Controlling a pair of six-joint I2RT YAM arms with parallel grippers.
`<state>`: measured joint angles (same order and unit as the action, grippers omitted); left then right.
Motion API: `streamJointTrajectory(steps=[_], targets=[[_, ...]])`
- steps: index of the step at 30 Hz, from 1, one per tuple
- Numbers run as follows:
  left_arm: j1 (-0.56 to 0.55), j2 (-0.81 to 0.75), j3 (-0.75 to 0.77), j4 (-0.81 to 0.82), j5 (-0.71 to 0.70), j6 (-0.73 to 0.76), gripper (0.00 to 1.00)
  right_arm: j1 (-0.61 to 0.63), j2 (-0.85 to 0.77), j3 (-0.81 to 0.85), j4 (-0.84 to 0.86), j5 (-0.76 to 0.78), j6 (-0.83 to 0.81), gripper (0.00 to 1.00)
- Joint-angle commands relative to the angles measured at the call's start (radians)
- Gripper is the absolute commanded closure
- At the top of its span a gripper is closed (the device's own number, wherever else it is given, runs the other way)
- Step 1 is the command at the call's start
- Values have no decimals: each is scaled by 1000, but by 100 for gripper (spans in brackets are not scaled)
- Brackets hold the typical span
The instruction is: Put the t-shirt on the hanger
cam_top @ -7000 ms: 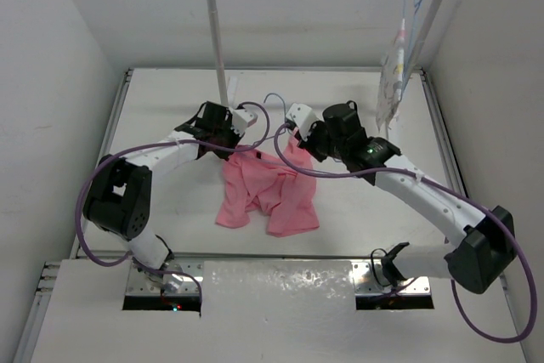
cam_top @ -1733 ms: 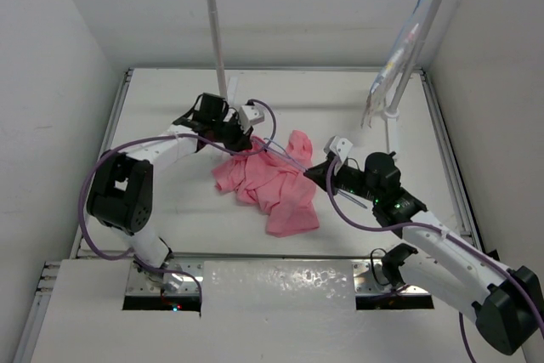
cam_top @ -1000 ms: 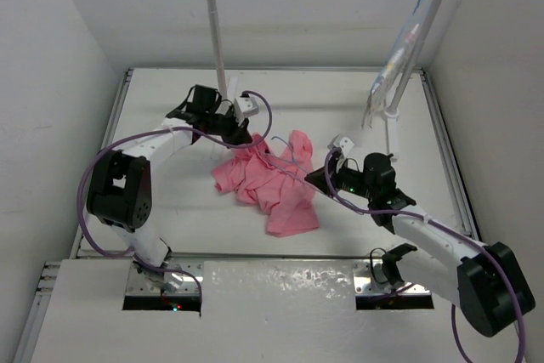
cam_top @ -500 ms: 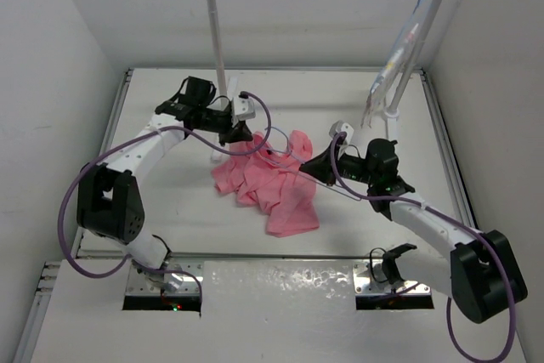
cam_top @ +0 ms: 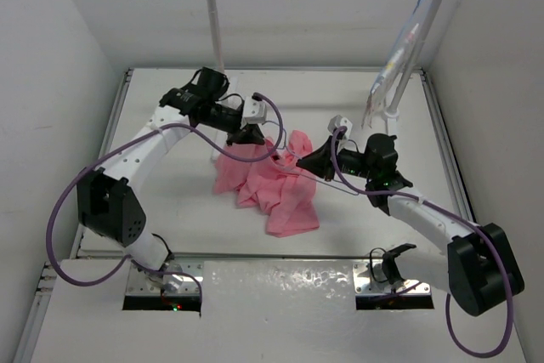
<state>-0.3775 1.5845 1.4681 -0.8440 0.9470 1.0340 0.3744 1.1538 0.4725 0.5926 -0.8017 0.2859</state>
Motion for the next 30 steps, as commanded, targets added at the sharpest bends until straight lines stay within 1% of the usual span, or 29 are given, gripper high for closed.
streamJointTrajectory(steps=[1, 5, 8, 9, 11, 12, 15, 17, 20, 22, 23, 25, 27, 30], targets=[[-27, -29, 52, -99, 70, 72, 100, -6, 7, 37, 111, -25, 24, 100], [-49, -29, 34, -95, 65, 77, 100, -6, 35, 46, 141, -22, 41, 100], [-61, -46, -26, -23, 29, 38, 100, -6, 50, 34, 191, -27, 76, 100], [-66, -69, -76, 50, -14, 2, 100, -6, 52, 28, 205, -25, 87, 100], [-69, -84, -120, 126, -68, -21, 100, -6, 52, 20, 210, -24, 87, 100], [-69, -77, -130, 129, -76, -25, 100, -6, 53, 20, 210, -25, 88, 100], [-69, -44, -118, 146, -111, -31, 98, -6, 72, 18, 222, -24, 101, 100], [-69, -32, -120, 155, -125, -28, 97, -6, 84, 9, 262, -22, 111, 100], [-70, -18, -130, 172, -122, -12, 94, -6, 119, 15, 300, -19, 136, 100], [-69, -8, -149, 210, -142, -47, 93, -5, 144, 20, 344, -31, 166, 100], [-69, -4, -161, 259, -180, -64, 93, -5, 164, 18, 361, -36, 176, 100], [-67, 0, -172, 304, -215, -110, 92, -5, 178, 9, 404, -47, 202, 100], [-63, 3, -169, 318, -231, -123, 92, -3, 182, 12, 392, -53, 193, 100], [-47, 2, -135, 307, -220, -152, 92, -5, 173, 21, 308, -37, 142, 100]])
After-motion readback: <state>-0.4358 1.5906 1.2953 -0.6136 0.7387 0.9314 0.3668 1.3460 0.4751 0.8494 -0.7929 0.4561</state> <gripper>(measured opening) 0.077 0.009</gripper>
